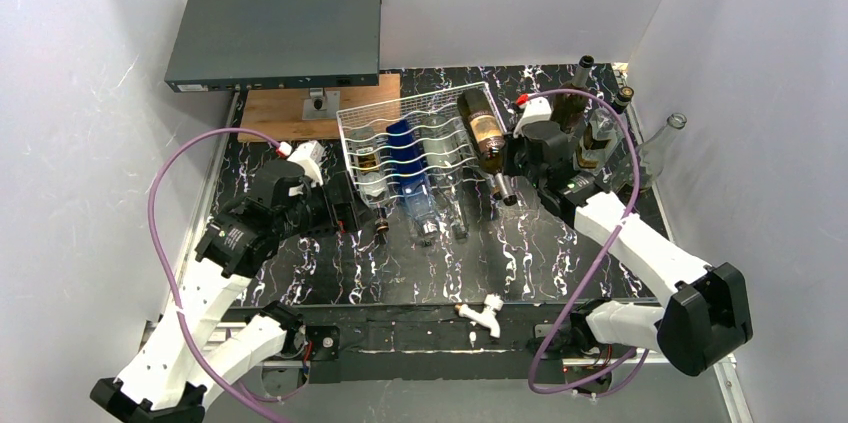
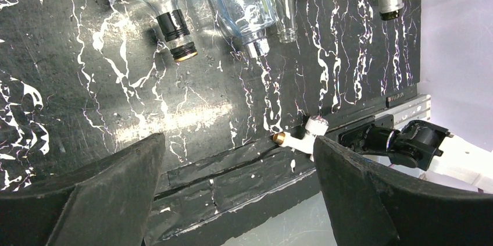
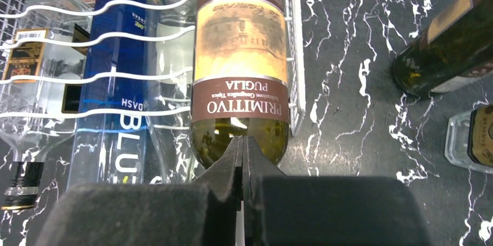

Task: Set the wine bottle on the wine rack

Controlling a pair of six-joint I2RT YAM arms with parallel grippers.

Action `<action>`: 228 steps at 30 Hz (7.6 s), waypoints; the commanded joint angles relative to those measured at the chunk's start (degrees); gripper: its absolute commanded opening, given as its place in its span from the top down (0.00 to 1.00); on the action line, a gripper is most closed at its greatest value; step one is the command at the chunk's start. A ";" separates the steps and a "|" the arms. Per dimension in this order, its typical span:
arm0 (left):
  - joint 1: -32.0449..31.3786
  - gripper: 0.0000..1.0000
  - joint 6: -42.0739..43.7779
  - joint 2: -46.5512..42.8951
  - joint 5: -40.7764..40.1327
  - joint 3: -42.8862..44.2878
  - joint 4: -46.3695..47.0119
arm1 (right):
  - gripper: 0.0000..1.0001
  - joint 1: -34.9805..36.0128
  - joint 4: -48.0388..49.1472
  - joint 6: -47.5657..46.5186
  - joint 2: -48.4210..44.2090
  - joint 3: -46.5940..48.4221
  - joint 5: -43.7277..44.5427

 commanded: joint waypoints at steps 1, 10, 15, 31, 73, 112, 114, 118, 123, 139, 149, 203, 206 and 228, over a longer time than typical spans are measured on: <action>-0.14 0.02 0.84 0.63 1.13 0.37 0.32 | 0.99 0.33 -0.50 1.04 2.13 2.26 -0.83; -0.18 0.02 0.98 -0.03 0.79 -0.30 0.54 | 0.50 0.33 -17.82 2.24 3.38 9.52 -1.43; -0.14 0.02 1.35 1.25 1.03 0.06 0.82 | 0.37 0.33 -24.12 1.77 3.30 10.83 -4.41; -0.14 0.02 0.62 0.14 1.14 -0.04 0.91 | 0.49 0.33 -16.40 4.60 4.37 6.70 -5.06; -0.14 0.02 0.87 -1.60 0.86 1.47 -0.73 | 0.02 -0.76 -25.60 -3.94 9.01 36.07 25.53; -0.16 0.02 0.13 -4.65 0.07 3.62 -4.35 | 0.36 -25.33 -20.03 -2.55 34.21 52.72 6.76; -0.16 0.02 0.22 -4.56 0.20 3.71 -4.27 | 0.38 -25.33 -19.48 -2.26 33.87 52.19 7.49; -0.21 0.02 0.22 -4.48 0.12 3.80 -4.28 | 0.43 -25.10 -18.94 -2.67 33.97 52.24 8.48; -0.14 0.02 0.19 -4.22 0.16 3.83 -4.35 | 0.62 -24.83 -20.00 -3.32 34.42 53.82 9.13; -0.14 0.02 0.20 -3.91 0.02 3.65 -4.29 | 0.99 -20.40 -20.74 -3.94 31.79 60.12 5.19; -0.14 0.02 -0.02 -3.39 0.55 3.46 -4.00 | 0.99 -10.52 -16.11 -10.01 26.19 58.86 16.01; -0.14 0.02 0.55 -5.18 -1.14 4.48 -6.05 | 0.99 8.42 -4.90 -12.51 41.31 76.42 5.89; -0.18 0.02 0.76 -5.09 -1.33 4.79 -6.35 | 0.99 8.50 -3.57 -12.81 41.77 75.59 5.86; -0.14 0.02 1.45 -4.35 -1.95 4.34 -6.51 | 0.99 9.53 1.08 -12.50 33.23 58.61 6.90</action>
